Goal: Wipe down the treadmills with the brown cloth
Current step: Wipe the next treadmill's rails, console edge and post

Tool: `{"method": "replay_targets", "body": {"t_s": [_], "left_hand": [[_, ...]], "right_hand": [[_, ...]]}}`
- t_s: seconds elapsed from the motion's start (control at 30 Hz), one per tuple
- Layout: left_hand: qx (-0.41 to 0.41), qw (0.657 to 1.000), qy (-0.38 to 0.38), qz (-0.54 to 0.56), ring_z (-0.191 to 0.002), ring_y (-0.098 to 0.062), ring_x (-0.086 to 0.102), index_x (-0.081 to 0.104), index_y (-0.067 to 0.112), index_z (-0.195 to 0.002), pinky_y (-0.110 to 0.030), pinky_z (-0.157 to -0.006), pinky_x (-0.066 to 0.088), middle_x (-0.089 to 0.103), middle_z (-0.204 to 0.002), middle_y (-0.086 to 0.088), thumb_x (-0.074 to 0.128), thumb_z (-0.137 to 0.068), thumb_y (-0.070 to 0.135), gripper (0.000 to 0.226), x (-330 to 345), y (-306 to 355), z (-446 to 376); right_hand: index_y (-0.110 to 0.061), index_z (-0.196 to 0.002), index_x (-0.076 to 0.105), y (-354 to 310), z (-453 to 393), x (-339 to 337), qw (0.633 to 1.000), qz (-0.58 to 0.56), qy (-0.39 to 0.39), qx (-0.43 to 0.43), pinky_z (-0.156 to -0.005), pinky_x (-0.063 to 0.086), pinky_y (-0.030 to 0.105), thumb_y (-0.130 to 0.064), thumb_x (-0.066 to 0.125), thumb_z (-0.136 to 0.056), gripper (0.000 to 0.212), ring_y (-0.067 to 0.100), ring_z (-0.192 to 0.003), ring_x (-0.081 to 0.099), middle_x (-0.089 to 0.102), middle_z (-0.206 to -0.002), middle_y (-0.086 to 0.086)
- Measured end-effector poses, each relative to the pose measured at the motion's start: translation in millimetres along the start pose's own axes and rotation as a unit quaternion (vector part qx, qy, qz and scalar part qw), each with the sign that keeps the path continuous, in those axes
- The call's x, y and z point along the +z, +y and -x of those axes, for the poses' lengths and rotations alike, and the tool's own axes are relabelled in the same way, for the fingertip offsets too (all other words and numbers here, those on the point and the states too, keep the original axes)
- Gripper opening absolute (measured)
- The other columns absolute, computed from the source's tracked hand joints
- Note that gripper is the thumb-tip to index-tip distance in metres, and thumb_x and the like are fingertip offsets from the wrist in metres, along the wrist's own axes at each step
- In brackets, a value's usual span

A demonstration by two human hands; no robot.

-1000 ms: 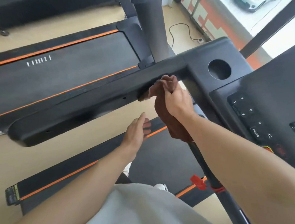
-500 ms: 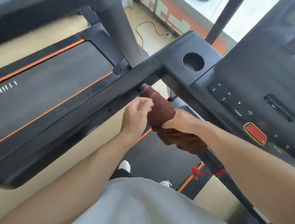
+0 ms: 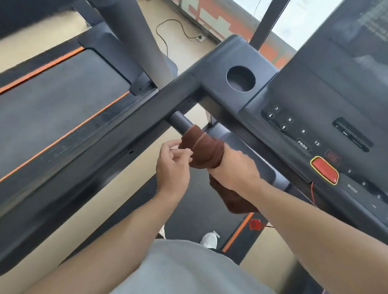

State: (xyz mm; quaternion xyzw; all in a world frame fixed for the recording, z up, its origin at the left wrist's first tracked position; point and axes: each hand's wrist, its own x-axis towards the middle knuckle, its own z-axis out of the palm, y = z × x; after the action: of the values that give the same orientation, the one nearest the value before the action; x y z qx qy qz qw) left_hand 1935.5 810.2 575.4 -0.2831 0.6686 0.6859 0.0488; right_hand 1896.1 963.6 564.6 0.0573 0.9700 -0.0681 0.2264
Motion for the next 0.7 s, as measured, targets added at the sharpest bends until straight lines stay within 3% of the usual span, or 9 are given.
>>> {"method": "replay_targets", "body": {"t_s": [0.13, 0.27, 0.4, 0.53, 0.6, 0.7], "left_hand": [[0.022, 0.999, 0.021, -0.009, -0.081, -0.009, 0.072, 0.064, 0.027, -0.103, -0.041, -0.092, 0.056, 0.076, -0.086, 0.006, 0.064, -0.094, 0.018, 0.012, -35, 6, -1], [0.048, 0.998, 0.026, -0.036, -0.082, -0.01, 0.072, 0.068, 0.022, -0.101, -0.032, -0.084, 0.057, 0.076, -0.087, 0.001, 0.063, -0.097, 0.017, 0.008, -68, 9, -2], [0.063, 0.996, 0.003, -0.066, -0.083, -0.009, 0.072, 0.068, 0.02, -0.103, -0.031, -0.086, 0.057, 0.076, -0.091, 0.001, 0.061, -0.098, 0.018, 0.009, -73, 12, -3], [0.08, 0.993, -0.043, -0.071, -0.087, -0.009, 0.072, 0.069, 0.026, -0.102, -0.032, -0.086, 0.056, 0.075, -0.094, 0.003, 0.066, -0.094, 0.022, 0.009, -48, 23, -4], [0.087, 0.992, -0.069, -0.061, -0.092, -0.012, 0.072, 0.067, 0.03, -0.106, -0.034, -0.088, 0.056, 0.074, -0.098, 0.0, 0.068, -0.09, 0.025, 0.017, -30, 29, -3], [0.101, 0.986, -0.118, -0.06, -0.091, -0.001, 0.068, 0.065, 0.025, -0.113, -0.019, -0.081, 0.055, 0.071, -0.096, 0.005, 0.069, -0.092, 0.021, 0.022, 2, 35, -1]], "right_hand": [[-0.024, -0.116, 0.042, -65, -29, -10, 0.985, -0.076, 0.102, -0.119, -0.071, 0.039, 0.035, -0.066, 0.054, -0.087, 0.052, 0.031, -0.082, 0.064, 0.065, -0.091, -0.003], [-0.021, -0.112, 0.041, -89, -52, -10, 0.977, -0.082, 0.112, -0.163, -0.072, 0.041, 0.036, -0.069, 0.048, -0.091, 0.053, 0.036, -0.097, 0.068, 0.07, -0.106, 0.004], [-0.016, -0.124, 0.045, -75, -57, -17, 0.982, -0.072, 0.052, -0.169, -0.081, 0.047, 0.04, -0.061, 0.061, -0.089, 0.06, 0.036, -0.104, 0.065, 0.069, -0.115, 0.007], [-0.022, -0.125, 0.044, -40, -34, -18, 0.991, -0.066, -0.039, -0.111, -0.072, 0.045, 0.035, -0.038, 0.074, -0.078, 0.058, 0.033, -0.098, 0.065, 0.063, -0.098, 0.0], [-0.026, -0.129, 0.044, -10, -14, -18, 0.992, -0.06, -0.081, -0.08, -0.074, 0.048, 0.034, -0.035, 0.075, -0.075, 0.064, 0.031, -0.099, 0.064, 0.063, -0.099, -0.001], [-0.03, -0.134, 0.044, 35, 21, -17, 0.992, -0.037, -0.118, -0.024, -0.073, 0.045, 0.032, -0.044, 0.081, -0.072, 0.074, 0.027, -0.09, 0.06, 0.06, -0.096, -0.005]]}}
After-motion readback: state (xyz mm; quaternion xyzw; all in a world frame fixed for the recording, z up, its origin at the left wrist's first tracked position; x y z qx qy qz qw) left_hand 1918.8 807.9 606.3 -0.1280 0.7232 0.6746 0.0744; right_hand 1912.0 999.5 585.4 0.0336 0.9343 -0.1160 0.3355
